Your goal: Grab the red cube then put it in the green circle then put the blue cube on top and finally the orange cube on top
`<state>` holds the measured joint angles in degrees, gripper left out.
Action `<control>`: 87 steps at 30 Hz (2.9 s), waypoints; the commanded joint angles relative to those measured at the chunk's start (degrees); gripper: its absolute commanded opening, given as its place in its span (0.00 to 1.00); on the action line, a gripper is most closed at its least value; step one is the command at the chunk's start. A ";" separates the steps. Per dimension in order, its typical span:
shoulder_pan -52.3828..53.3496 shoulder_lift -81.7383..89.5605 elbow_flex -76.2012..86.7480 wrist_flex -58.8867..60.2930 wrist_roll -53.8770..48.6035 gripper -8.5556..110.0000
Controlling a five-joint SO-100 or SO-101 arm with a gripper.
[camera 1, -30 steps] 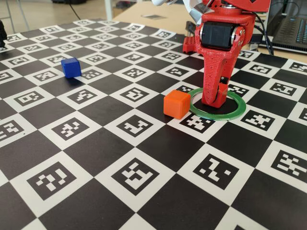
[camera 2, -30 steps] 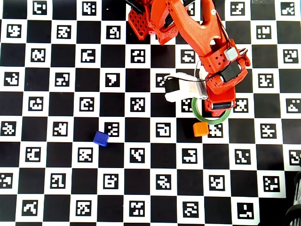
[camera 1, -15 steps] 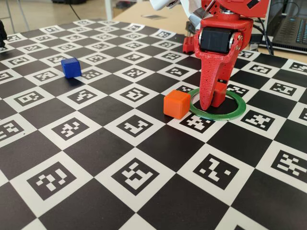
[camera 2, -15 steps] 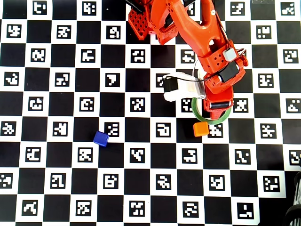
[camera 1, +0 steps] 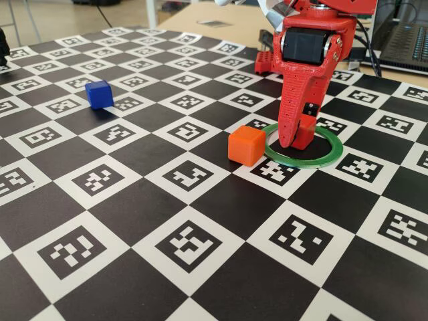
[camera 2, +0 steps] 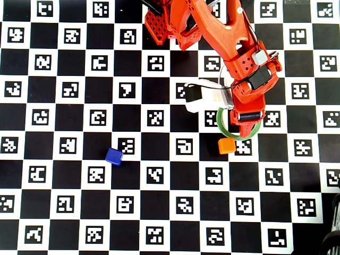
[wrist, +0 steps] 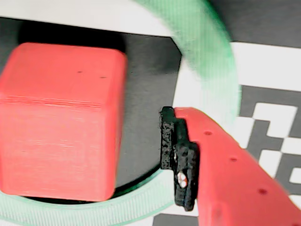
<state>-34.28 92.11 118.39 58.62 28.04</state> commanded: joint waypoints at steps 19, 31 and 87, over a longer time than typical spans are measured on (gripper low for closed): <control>27.51 17.93 -20.65 28.21 -24.70 0.35; 57.92 14.85 -28.04 29.79 -52.65 0.34; 62.40 -29.88 -43.59 12.83 -55.37 0.41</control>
<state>28.48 60.29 75.41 72.07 -28.12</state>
